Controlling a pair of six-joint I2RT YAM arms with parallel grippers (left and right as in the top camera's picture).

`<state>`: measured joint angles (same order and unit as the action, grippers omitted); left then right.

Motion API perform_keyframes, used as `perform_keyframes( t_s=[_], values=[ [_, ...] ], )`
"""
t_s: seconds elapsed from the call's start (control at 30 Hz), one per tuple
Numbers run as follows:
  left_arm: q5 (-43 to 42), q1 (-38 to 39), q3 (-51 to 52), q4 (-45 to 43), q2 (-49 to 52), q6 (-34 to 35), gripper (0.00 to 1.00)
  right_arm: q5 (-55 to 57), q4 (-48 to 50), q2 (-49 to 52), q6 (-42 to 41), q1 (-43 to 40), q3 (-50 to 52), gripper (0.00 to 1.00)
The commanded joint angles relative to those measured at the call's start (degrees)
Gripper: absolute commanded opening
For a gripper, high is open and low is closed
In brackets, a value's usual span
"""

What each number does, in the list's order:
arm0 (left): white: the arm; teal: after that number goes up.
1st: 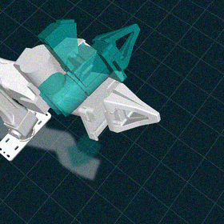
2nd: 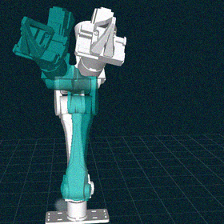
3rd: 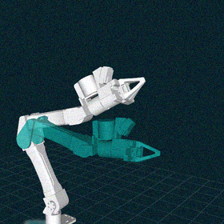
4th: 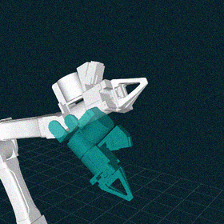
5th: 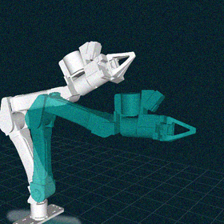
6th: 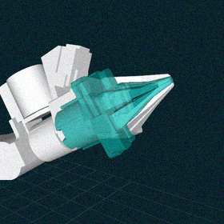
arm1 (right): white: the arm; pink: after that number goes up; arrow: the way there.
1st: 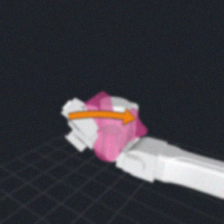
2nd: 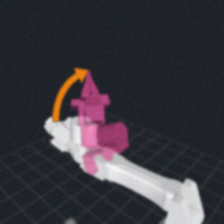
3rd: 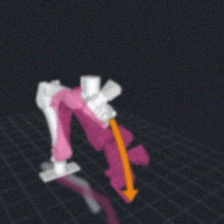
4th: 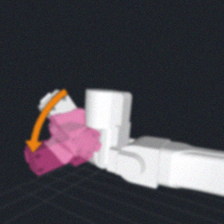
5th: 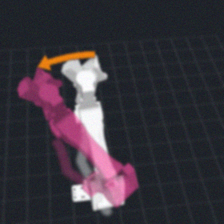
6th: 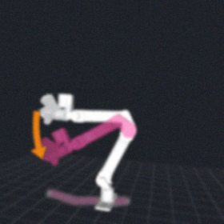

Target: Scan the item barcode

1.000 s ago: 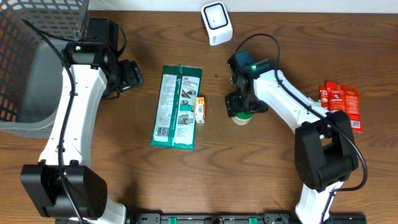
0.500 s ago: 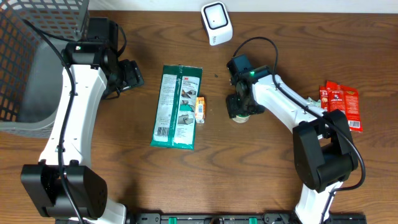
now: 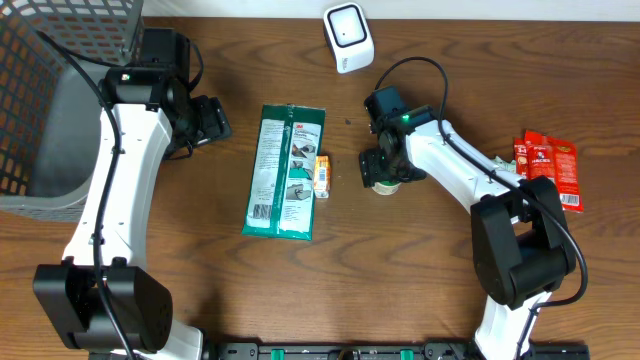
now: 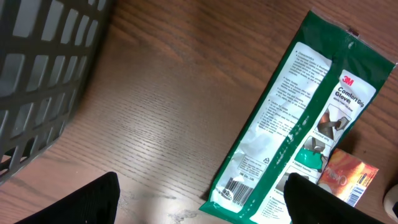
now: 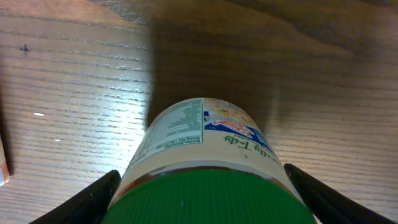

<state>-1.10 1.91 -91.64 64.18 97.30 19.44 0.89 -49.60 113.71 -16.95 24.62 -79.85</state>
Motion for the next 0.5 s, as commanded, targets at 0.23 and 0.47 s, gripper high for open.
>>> perform_keyframes(
  t_s=[0.23,0.47],
  values=[
    [0.72,-0.24,-0.2,0.24,-0.83,-0.33,0.85,1.79,1.38,-0.55,0.94,0.22,0.28,0.99],
    [0.72,-0.24,-0.2,0.24,-0.83,-0.33,0.85,1.84,1.62,-0.55,0.98,0.24,0.48,0.91]
  ],
)
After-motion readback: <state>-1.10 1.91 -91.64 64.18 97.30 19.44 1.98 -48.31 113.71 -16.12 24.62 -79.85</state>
